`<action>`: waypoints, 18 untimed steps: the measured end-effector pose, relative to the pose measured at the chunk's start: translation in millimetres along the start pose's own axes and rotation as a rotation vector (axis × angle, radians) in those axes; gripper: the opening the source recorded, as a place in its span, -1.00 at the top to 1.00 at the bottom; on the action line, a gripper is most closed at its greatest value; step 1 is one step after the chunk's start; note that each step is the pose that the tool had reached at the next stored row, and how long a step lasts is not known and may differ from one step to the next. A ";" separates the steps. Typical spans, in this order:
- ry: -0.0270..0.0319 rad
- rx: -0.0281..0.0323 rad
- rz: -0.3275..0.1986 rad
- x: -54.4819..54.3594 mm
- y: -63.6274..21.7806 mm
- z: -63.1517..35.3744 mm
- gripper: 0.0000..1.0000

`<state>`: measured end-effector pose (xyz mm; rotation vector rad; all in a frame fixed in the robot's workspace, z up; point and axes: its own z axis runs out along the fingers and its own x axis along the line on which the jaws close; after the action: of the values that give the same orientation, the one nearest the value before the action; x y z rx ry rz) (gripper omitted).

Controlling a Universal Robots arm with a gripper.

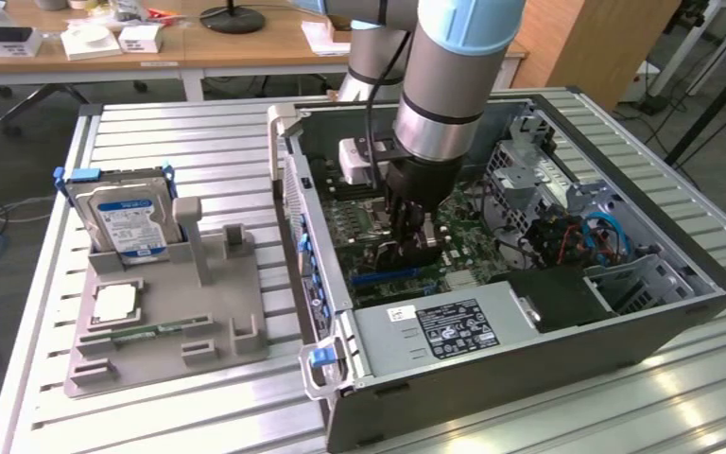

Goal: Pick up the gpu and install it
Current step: 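Pick up the gpu and move the gpu toward the slot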

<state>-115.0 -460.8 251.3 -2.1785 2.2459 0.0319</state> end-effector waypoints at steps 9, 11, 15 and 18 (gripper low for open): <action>-0.0001 0.0000 0.000 0.0 0.0 0.6 0.47; 0.0001 0.0000 0.000 0.0 0.0 0.6 0.47; 0.0000 0.0000 0.000 0.0 0.0 0.7 0.47; -0.0002 0.0001 0.000 0.0 0.0 1.2 0.47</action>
<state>-115.0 -460.8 250.1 -2.1784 2.2457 0.0321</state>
